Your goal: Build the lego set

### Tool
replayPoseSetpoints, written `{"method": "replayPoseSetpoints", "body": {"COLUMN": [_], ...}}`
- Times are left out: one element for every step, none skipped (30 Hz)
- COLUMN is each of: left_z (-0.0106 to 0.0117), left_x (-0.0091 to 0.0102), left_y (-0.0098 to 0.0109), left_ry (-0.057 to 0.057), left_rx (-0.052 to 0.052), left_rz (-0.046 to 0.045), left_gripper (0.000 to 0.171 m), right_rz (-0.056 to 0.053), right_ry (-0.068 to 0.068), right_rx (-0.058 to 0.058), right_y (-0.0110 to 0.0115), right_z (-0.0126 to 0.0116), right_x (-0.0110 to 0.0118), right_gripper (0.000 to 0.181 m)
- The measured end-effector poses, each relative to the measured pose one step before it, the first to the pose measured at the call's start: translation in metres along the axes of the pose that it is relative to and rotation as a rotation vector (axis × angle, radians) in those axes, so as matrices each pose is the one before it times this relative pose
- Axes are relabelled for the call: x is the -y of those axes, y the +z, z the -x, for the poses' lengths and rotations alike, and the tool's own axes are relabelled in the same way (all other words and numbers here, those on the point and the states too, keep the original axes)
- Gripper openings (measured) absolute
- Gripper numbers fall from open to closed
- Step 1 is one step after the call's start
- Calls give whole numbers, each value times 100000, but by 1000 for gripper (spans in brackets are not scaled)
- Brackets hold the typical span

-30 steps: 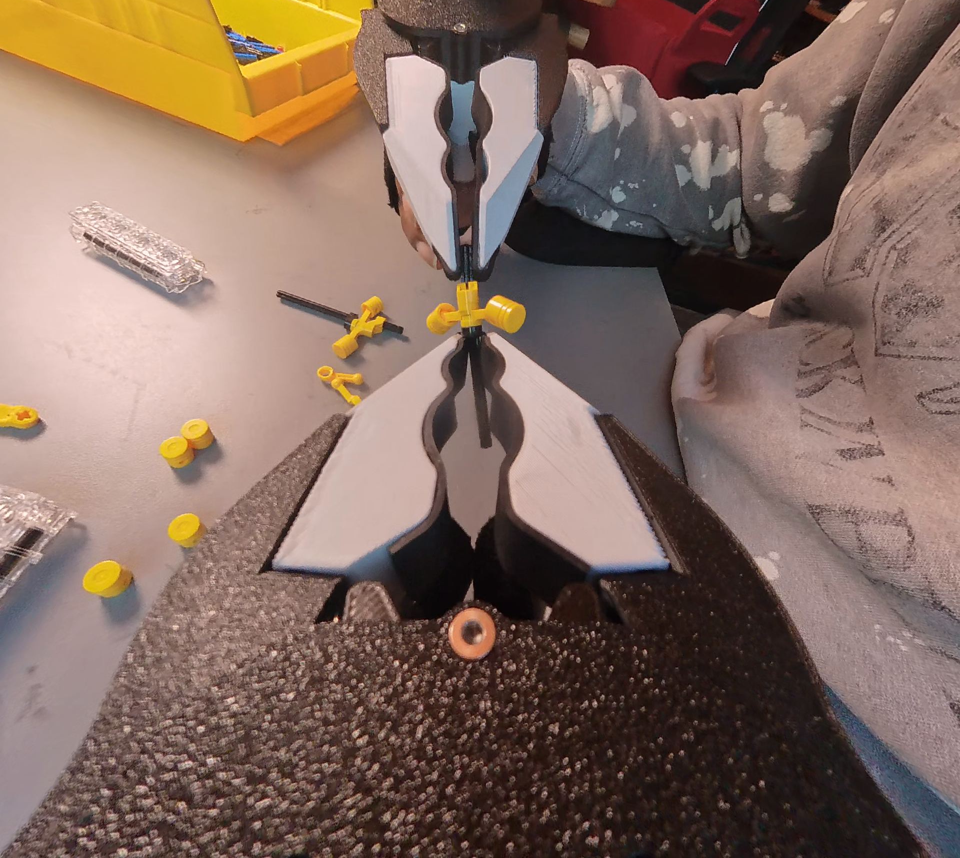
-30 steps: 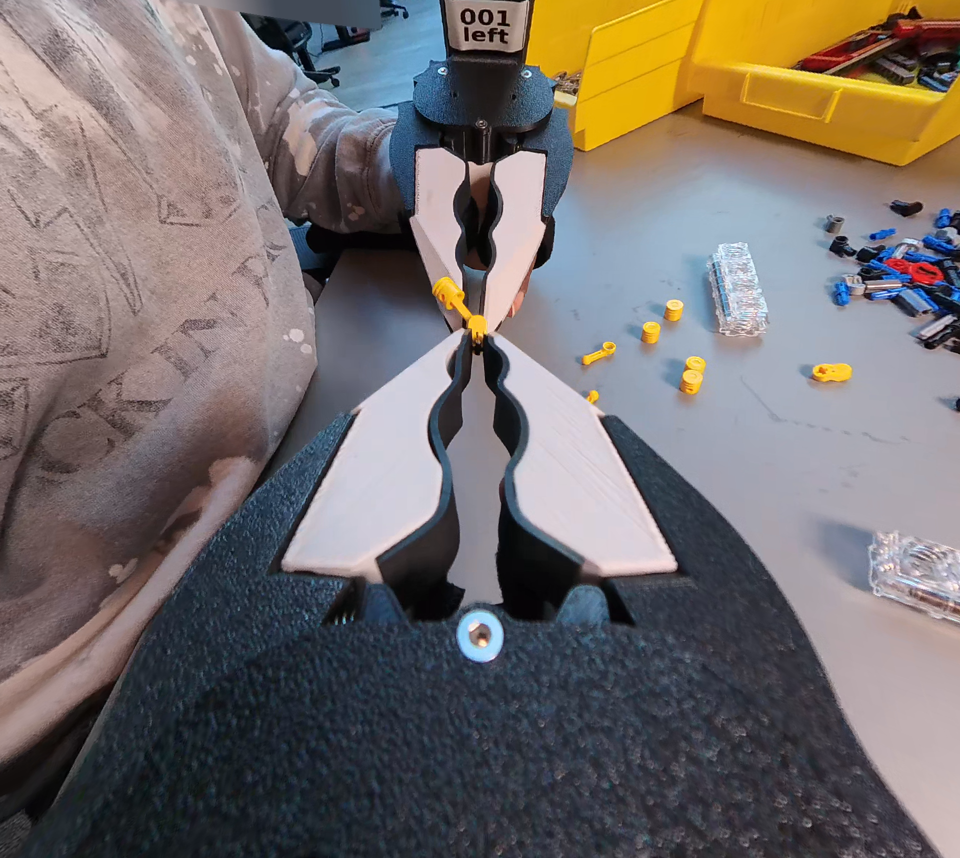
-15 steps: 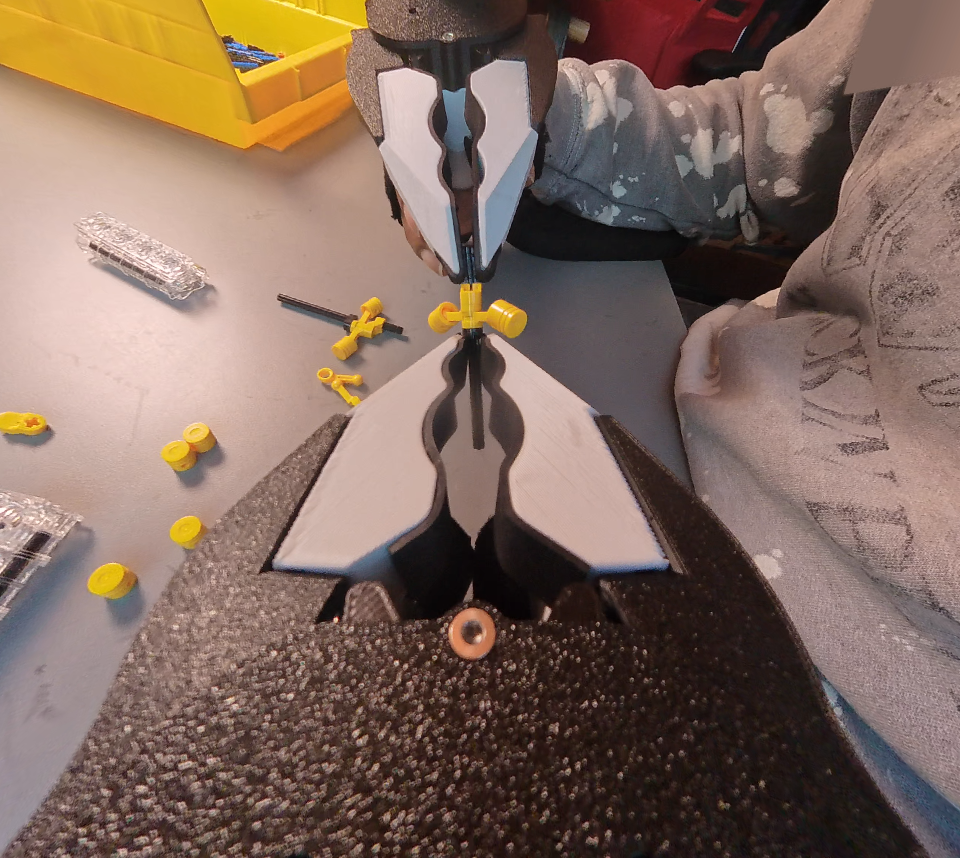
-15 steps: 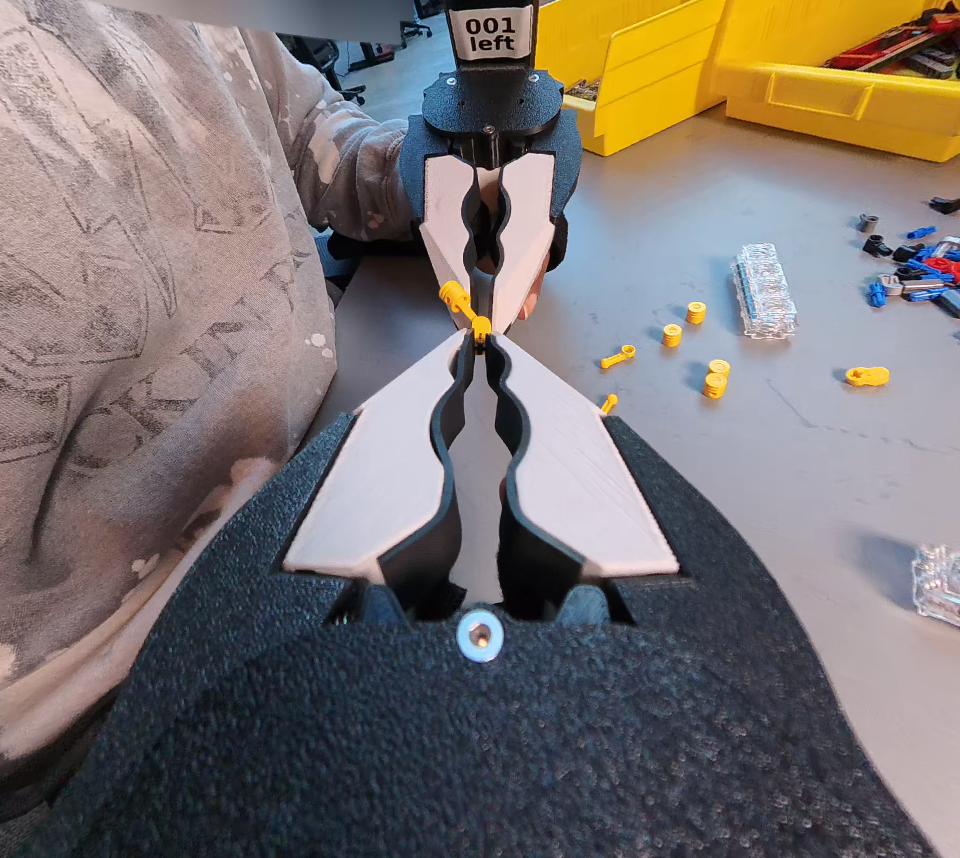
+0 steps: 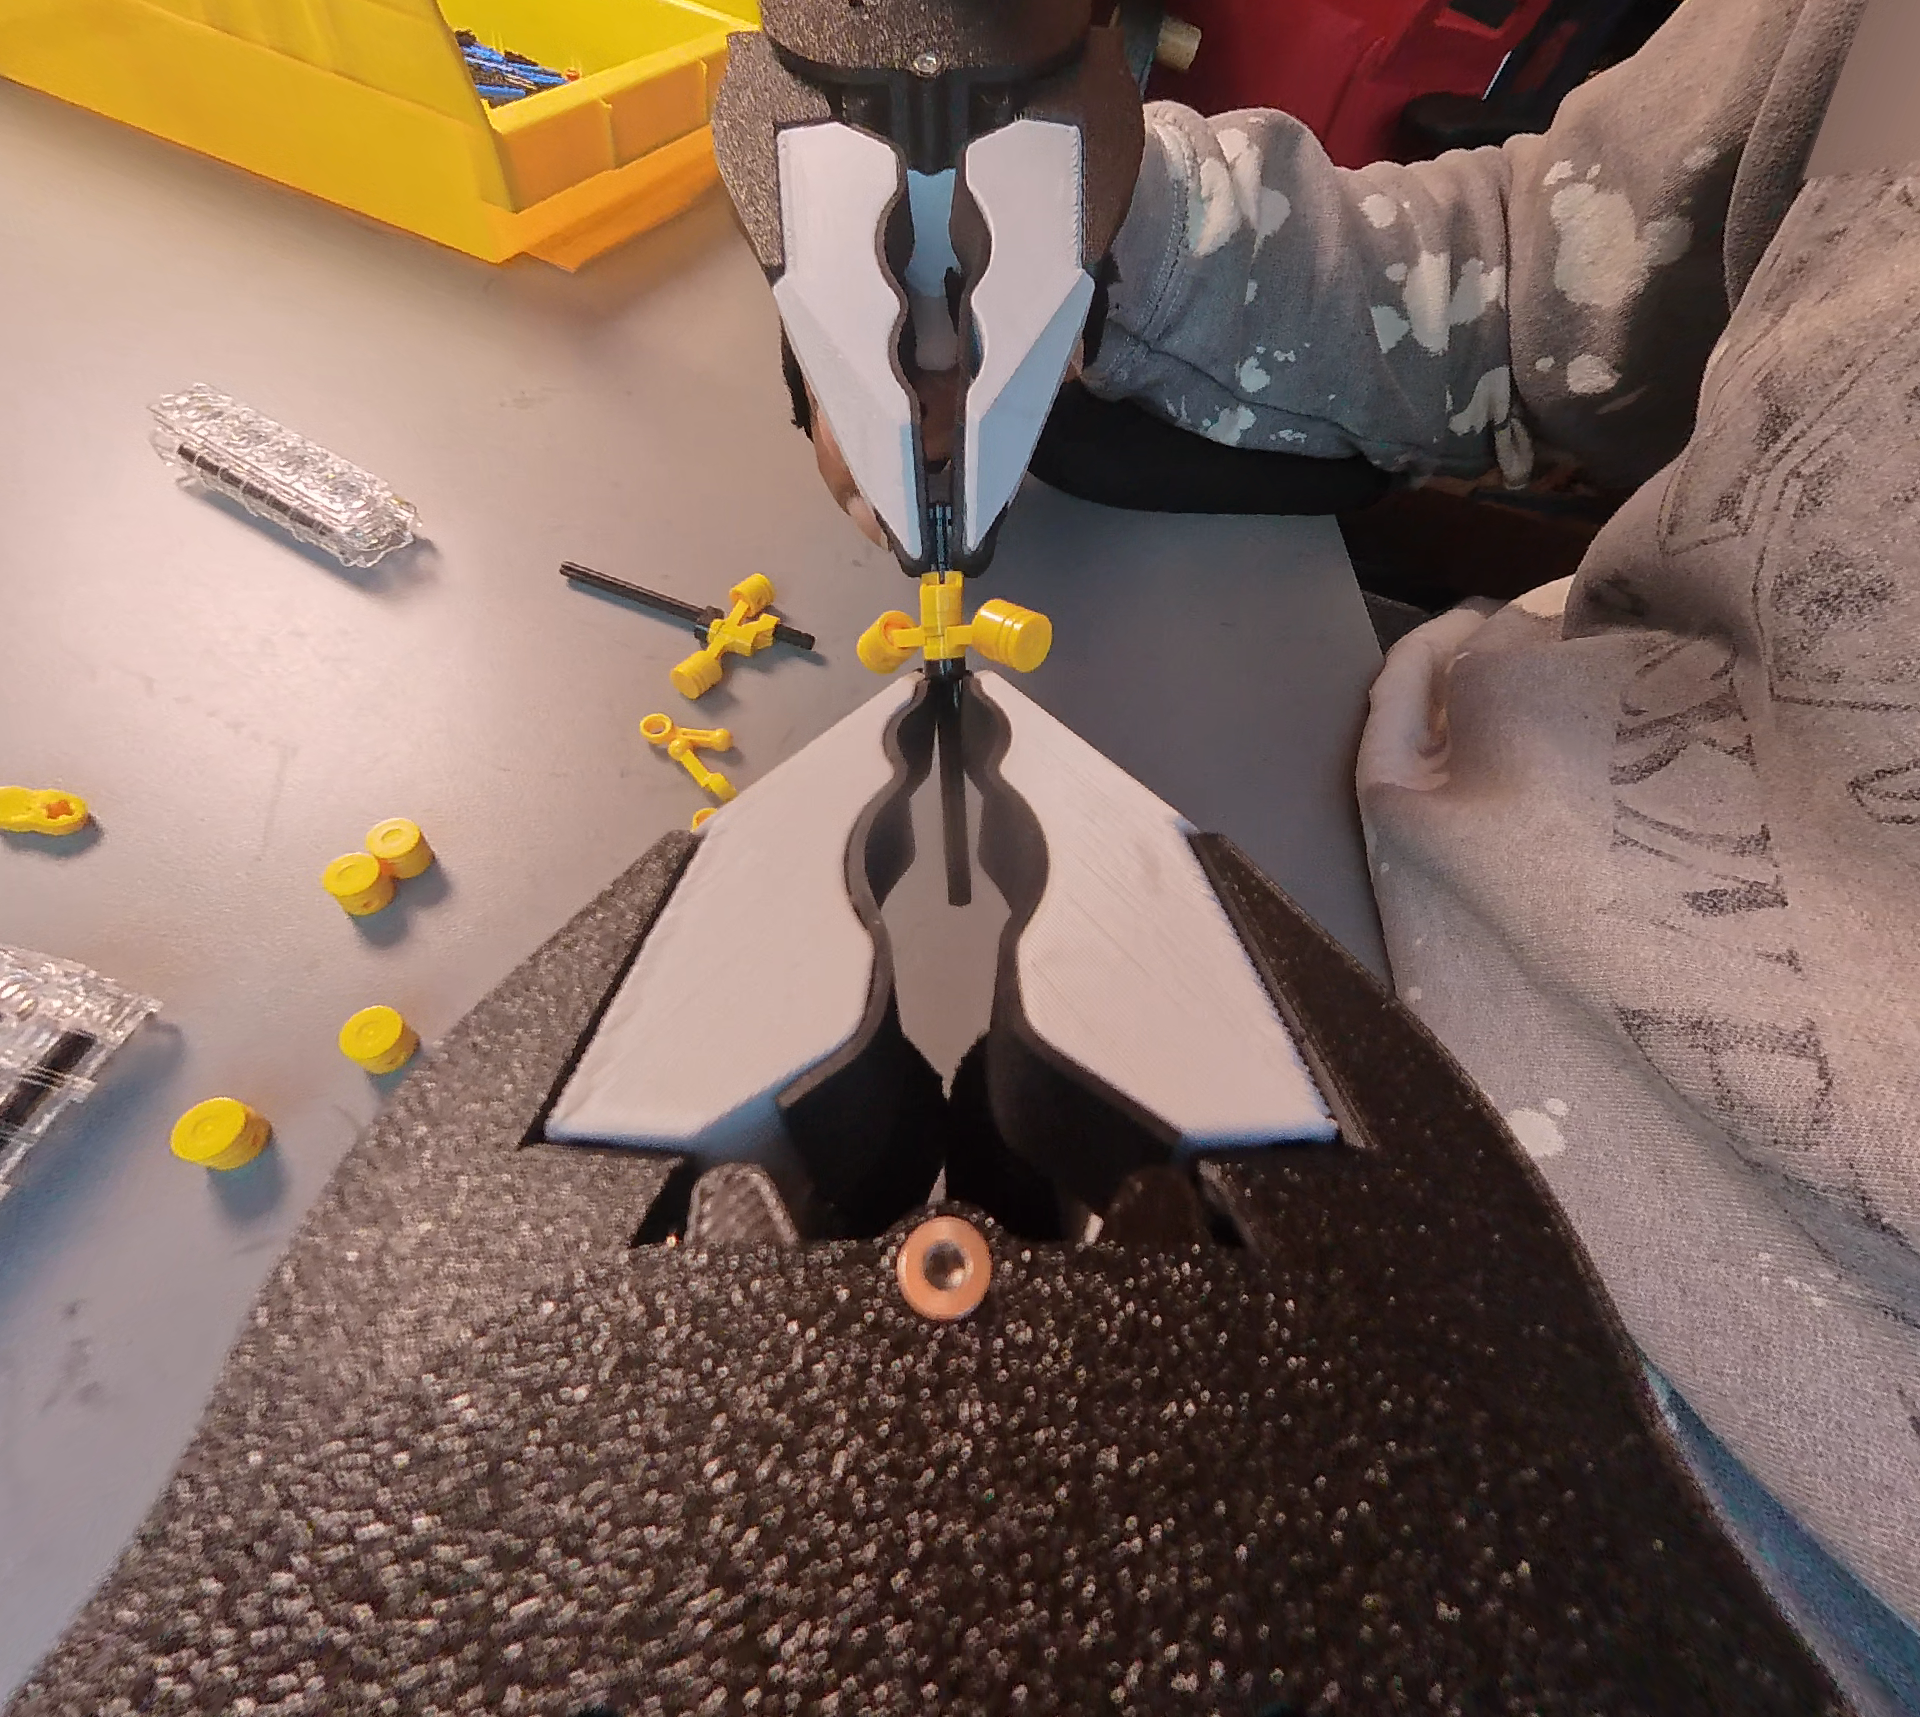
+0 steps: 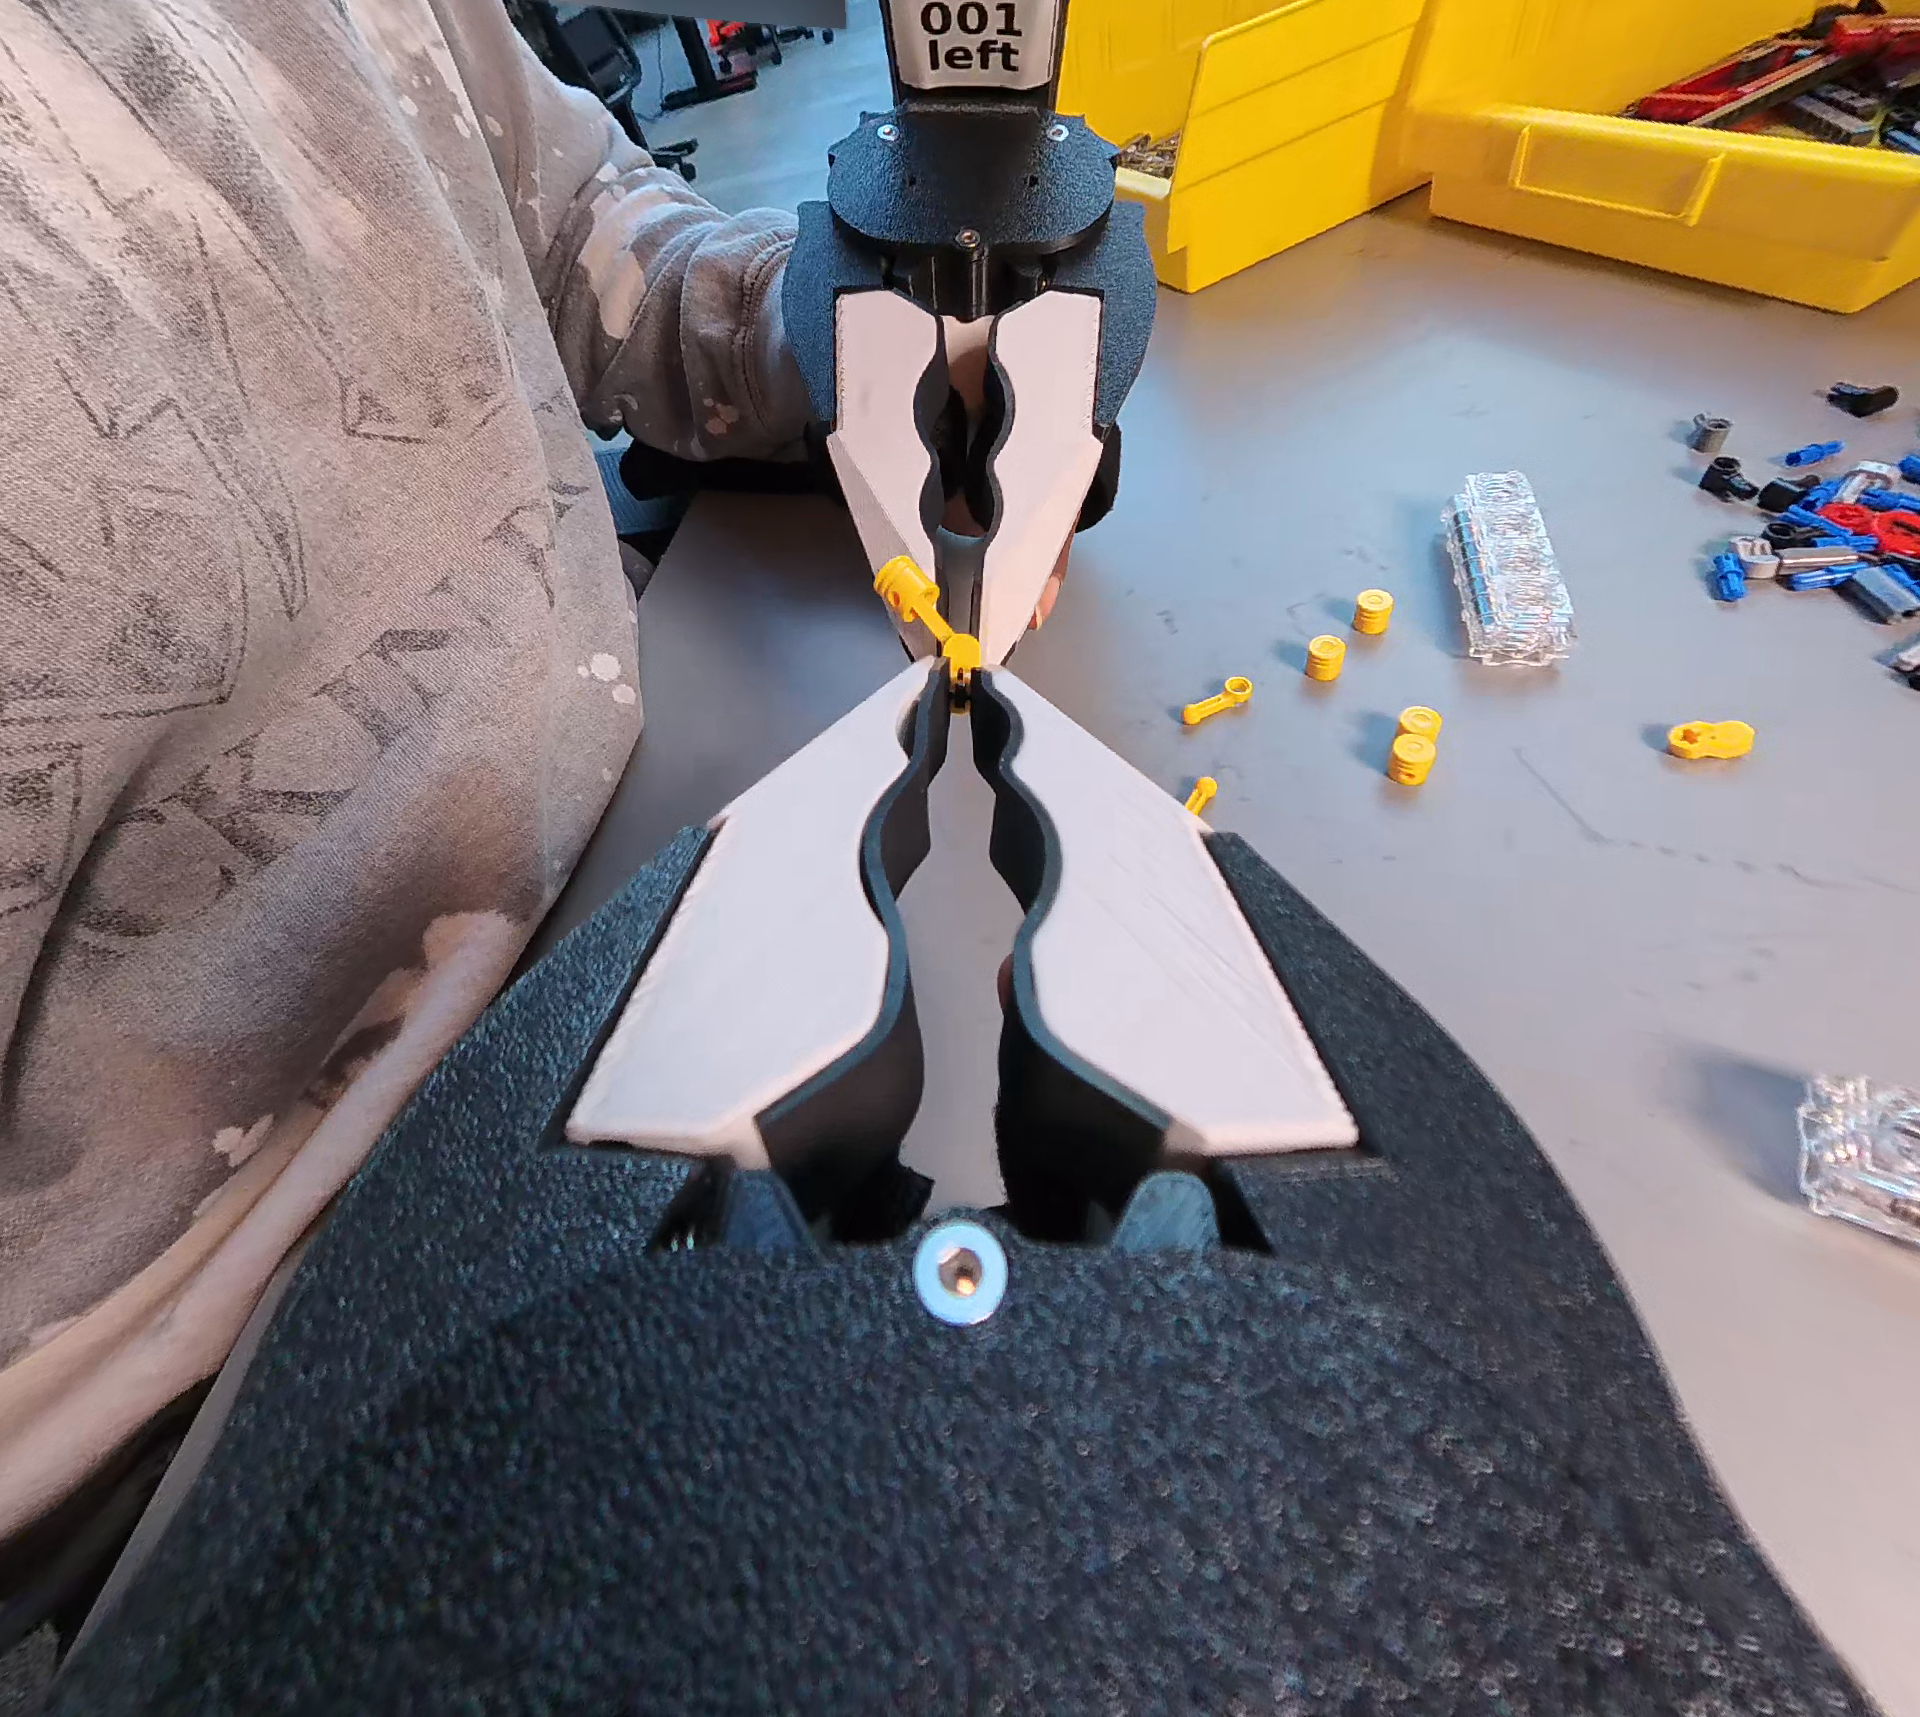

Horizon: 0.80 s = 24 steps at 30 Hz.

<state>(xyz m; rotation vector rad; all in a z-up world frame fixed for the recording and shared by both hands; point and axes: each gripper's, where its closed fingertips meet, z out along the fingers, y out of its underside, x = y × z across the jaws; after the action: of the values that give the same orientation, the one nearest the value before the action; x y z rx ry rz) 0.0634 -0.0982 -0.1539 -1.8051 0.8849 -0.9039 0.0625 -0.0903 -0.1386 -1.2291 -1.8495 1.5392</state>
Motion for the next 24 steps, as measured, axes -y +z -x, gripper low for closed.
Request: {"method": "replayPoseSetpoints", "body": {"left_z": [-8,22,77,246,368,311,104,79,139,35,-180,-141,-24,-77,-95,-12,-88,-161,-195,-11,15,-11,-37,-16], "left_x": [4,-4,-2,106,357,694,842,648,226,186,397,374,327,193,76,-31,-112,-7,11,1,-46,-46,-70,-61], "left_y": [-1,-8,-24,-60,-130,-240,-224,-137,-66,-83,-152,-156,-118,-98,-56,9,70,100,96,42,-19,-4,14,0], "left_ry": [-184,-356,-794,-1780,-3418,-4304,-5155,-5476,-5101,-5196,-5588,-5867,-5939,-5651,-4406,-2604,-1661,-1293,-1149,-542,290,478,176,-269], "left_rx": [-169,-122,-60,281,-84,-1157,-2049,-2005,-1556,-2066,-3230,-3151,-2513,-2750,-2272,-881,-994,-1151,-1293,-82,223,309,78,-134], "left_rz": [-74,-141,-138,-580,-1836,-3570,-4476,-3800,-1958,-2057,-3210,-2915,-2887,-2348,-1585,-933,-59,-566,-361,-163,337,227,172,155], "left_gripper": [1,1,1,2,3,4,4,4,3,3,4,4,5,5,5,5,5,4,5,4,4,5,4,5], "right_rz": [-129,50,-62,-1182,-3451,-4771,-5815,-4872,-2894,-928,1043,2411,2691,1840,1561,1078,764,680,1427,77,459,356,74,267], "right_ry": [367,-164,-170,-177,-499,-2560,-4804,-5307,-5661,-5838,-6281,-6235,-5476,-4392,-3161,-1900,-1378,-1023,-742,-620,-98,338,249,-214], "right_rx": [185,-211,-376,-1884,-3153,-3699,-5230,-4927,-3059,-3785,-4784,-3690,-2216,-1769,-1496,-2989,-1782,696,405,-92,313,221,324,304], "right_y": [7,26,23,-15,-73,-145,-184,-129,4,29,61,105,159,108,67,28,40,71,127,5,-11,-14,-11,-8], "right_z": [16,-24,-53,-286,-479,-464,-574,-453,-122,-232,-408,-235,14,77,56,-265,-142,202,146,53,70,31,51,54], "right_x": [-28,9,12,193,516,783,998,916,719,476,126,-167,-260,-156,-137,-63,4,20,-111,62,-23,-3,17,-1], "right_gripper": [3,3,3,3,4,5,7,14,29,34,35,35,35,34,32,29,25,22,22,20,20,19,19,18]}}
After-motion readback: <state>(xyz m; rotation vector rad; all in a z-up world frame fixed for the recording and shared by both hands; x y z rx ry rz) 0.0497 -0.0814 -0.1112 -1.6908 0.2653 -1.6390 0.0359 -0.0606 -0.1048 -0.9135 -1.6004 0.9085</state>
